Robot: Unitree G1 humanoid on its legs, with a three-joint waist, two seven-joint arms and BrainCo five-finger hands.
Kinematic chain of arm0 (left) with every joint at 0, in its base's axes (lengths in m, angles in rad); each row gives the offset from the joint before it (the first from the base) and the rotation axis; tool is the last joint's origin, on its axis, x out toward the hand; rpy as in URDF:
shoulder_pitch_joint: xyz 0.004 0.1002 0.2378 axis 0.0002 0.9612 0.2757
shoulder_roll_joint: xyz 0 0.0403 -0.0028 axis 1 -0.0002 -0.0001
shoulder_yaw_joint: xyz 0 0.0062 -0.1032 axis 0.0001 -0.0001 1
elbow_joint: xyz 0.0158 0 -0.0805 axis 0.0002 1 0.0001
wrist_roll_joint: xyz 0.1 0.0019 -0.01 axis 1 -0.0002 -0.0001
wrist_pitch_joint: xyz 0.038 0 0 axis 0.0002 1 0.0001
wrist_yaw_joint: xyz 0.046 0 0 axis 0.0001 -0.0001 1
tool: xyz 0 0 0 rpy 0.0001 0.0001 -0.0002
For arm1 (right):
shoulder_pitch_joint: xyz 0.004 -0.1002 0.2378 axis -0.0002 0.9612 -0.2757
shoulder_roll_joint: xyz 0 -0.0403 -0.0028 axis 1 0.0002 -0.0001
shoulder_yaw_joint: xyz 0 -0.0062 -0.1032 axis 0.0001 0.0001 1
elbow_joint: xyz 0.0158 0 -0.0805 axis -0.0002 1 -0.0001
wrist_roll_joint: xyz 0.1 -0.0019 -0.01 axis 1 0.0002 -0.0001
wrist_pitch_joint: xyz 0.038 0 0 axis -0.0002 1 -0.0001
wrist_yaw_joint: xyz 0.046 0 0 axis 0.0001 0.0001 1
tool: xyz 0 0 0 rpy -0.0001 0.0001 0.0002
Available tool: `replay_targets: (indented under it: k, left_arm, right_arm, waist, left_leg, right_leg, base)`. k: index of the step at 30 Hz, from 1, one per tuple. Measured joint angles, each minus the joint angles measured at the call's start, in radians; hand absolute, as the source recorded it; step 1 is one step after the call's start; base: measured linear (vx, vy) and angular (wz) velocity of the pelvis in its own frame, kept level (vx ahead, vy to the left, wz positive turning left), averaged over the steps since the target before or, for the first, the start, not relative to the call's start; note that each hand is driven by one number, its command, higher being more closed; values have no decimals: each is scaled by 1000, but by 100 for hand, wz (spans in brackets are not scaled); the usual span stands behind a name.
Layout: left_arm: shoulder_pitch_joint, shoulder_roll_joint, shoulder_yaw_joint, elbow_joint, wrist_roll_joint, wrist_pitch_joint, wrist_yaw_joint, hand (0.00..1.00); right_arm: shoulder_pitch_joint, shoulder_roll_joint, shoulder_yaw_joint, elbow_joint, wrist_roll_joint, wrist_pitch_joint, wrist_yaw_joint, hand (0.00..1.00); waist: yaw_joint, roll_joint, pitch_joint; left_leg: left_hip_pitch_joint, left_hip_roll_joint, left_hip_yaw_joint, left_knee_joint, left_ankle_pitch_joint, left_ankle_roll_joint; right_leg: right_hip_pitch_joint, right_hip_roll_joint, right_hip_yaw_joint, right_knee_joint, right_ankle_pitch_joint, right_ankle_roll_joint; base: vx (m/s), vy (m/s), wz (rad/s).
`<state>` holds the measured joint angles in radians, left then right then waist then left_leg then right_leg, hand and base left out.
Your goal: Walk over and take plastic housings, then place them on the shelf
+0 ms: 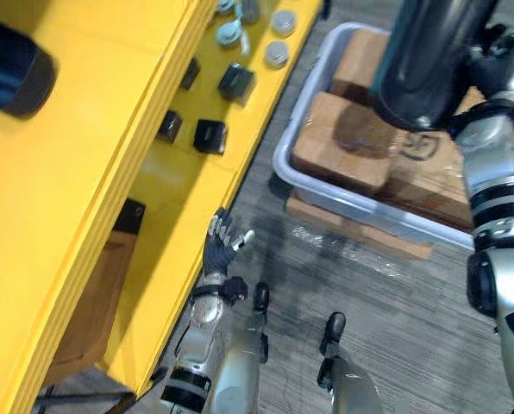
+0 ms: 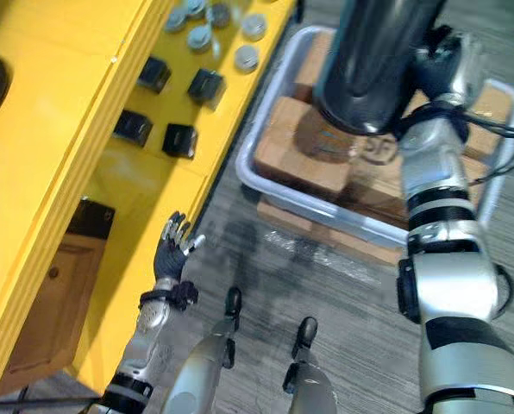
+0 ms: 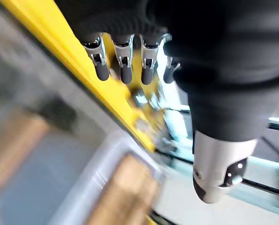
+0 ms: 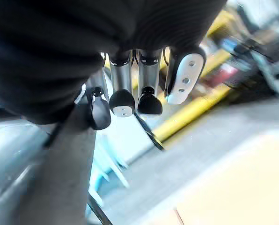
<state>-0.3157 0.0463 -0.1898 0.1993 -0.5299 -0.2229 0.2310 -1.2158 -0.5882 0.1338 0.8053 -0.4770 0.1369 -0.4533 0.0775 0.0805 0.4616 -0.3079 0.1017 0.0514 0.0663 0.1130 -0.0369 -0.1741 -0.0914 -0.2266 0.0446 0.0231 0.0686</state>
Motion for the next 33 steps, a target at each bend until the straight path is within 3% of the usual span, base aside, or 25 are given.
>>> replay_targets:
  k: [3,9,14,17,23,24,29,33]
  left_arm:
    - [-103,26,-37,39,-176,0,-18,0]
    - [-220,59,-112,58,-401,3,-52,0]
    - [-243,69,-183,57,-448,17,-76,0]
    - [-239,82,-213,57,-448,26,-76,0]
    - [-216,140,-259,58,-453,52,-69,0]
    - [-212,147,-274,58,-462,59,-69,100]
    - [-189,158,-301,58,-465,70,-67,100]
    - [-155,164,-305,58,-390,74,-28,100]
  right_arm:
    - [88,27,67,-108,-76,-4,1,100]
    - [270,72,114,-324,-135,-31,2,100]
    - [392,84,197,-469,-164,-93,13,100]
    - [416,140,240,-489,-179,-126,32,100]
    - [485,165,247,-518,-178,-130,47,100]
    - [503,165,248,-517,-178,-130,51,100]
    - [550,168,254,-518,-175,-130,54,100]
    - [627,174,255,-621,-171,-130,51,100]
  waist:
    - [-25,-39,-30]
    - [-65,-46,-88]
    - [-64,-45,-180]
    - [-53,-45,-210]
    - [-45,-52,-259]
    - [-45,-55,-265]
    - [-49,-58,-323]
    - [-50,-59,-354]
  left_leg:
    - [33,9,34,-19,1,-2]
    - [109,9,30,-69,15,-18]
    - [144,6,-19,-107,34,-30]
    - [190,8,-35,-142,50,-36]
    - [212,2,-44,-153,59,-33]
    - [226,-1,-44,-153,59,-33]
    - [234,2,-54,-156,59,-33]
    - [244,4,-59,-155,58,-35]
  right_leg:
    - [4,5,30,1,0,-1]
    - [59,11,24,-1,0,-1]
    - [118,17,-30,-26,-9,-11]
    - [164,20,-43,-35,-22,-18]
    - [191,16,-58,-42,-33,-20]
    - [210,15,-59,-54,-32,-20]
    - [233,20,-66,-77,-31,-21]
    - [258,26,-82,-99,-26,-25]
  base:
    - [-16,-23,-33]
    - [6,-5,0]
    - [25,-13,31]
    - [0,-17,21]
    - [-37,2,6]
    - [0,0,0]
    - [-6,-7,3]
    - [15,-11,6]
